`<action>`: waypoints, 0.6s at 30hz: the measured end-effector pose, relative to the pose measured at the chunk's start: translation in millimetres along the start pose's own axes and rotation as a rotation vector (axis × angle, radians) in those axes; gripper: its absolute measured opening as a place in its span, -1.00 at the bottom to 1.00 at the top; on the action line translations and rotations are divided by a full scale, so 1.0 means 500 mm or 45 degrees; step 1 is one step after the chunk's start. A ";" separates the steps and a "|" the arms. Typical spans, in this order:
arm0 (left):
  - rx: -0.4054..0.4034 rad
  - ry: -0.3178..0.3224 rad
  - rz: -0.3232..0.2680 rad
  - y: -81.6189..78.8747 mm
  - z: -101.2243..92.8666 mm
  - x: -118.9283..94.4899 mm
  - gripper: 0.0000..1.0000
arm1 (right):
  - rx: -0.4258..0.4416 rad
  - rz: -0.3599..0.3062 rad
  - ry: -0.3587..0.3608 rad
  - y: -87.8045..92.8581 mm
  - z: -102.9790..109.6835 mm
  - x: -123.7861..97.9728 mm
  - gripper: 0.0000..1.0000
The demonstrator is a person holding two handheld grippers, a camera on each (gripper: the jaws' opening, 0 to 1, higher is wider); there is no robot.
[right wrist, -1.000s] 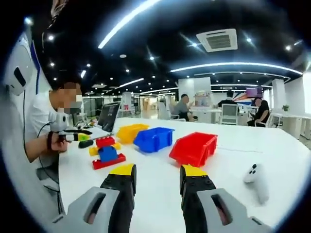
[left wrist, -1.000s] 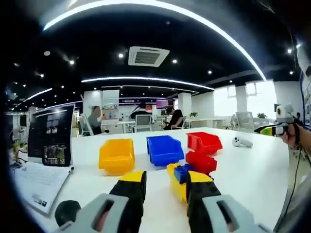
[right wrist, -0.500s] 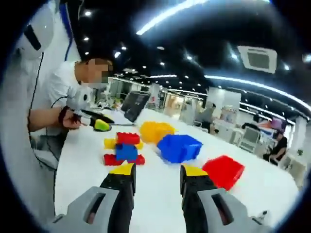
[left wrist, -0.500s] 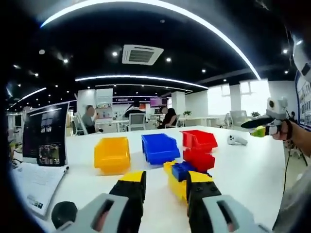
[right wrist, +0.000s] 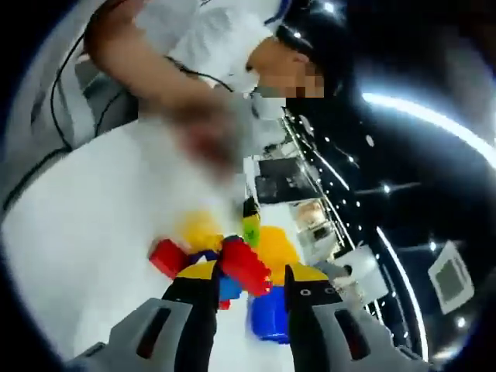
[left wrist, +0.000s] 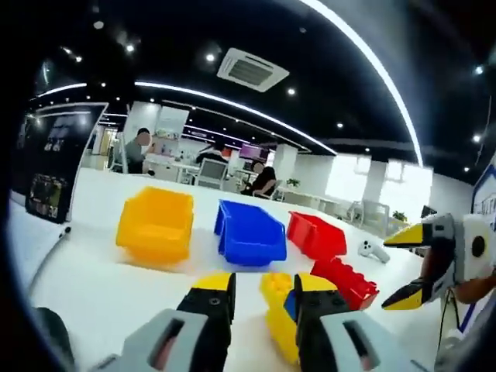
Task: Take apart the toy blocks one by one and place each separated block into its matching bin, sorting the blocks by their type until all the connected pieces are disassembled and separated into the correct bins
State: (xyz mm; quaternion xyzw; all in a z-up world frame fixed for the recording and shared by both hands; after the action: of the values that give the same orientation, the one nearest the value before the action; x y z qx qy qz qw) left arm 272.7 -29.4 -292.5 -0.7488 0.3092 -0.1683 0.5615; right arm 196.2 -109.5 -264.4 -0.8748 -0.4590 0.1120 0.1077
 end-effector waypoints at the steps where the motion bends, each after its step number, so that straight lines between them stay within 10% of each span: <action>1: -0.004 0.004 -0.001 0.000 -0.002 0.004 -0.38 | -0.048 0.007 0.005 0.000 0.005 0.004 -0.37; 10: 0.086 0.015 0.121 0.035 -0.029 0.027 -0.41 | -0.293 0.098 0.029 0.042 0.016 0.001 -0.51; 18: 0.058 0.098 0.129 0.047 -0.060 0.052 -0.44 | -0.538 0.144 -0.136 0.051 0.024 0.018 -0.57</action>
State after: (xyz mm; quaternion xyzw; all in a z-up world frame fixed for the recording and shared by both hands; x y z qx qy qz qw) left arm 268.0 -72.7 -308.0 -0.7122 0.3642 -0.1755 0.5739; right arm 217.4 -115.3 -284.0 -0.8950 -0.4276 0.0653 -0.1090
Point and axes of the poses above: the point that each gripper's makers call its tool centre point, and the gripper's own axes: x roughly forward along the fingers, z roughly to its left, y roughly out of its underside, the point moved 1 cm from there along -x, roughly backward along the fingers, and after that the axes turned 10 degrees about y, right-handed, at the moved point
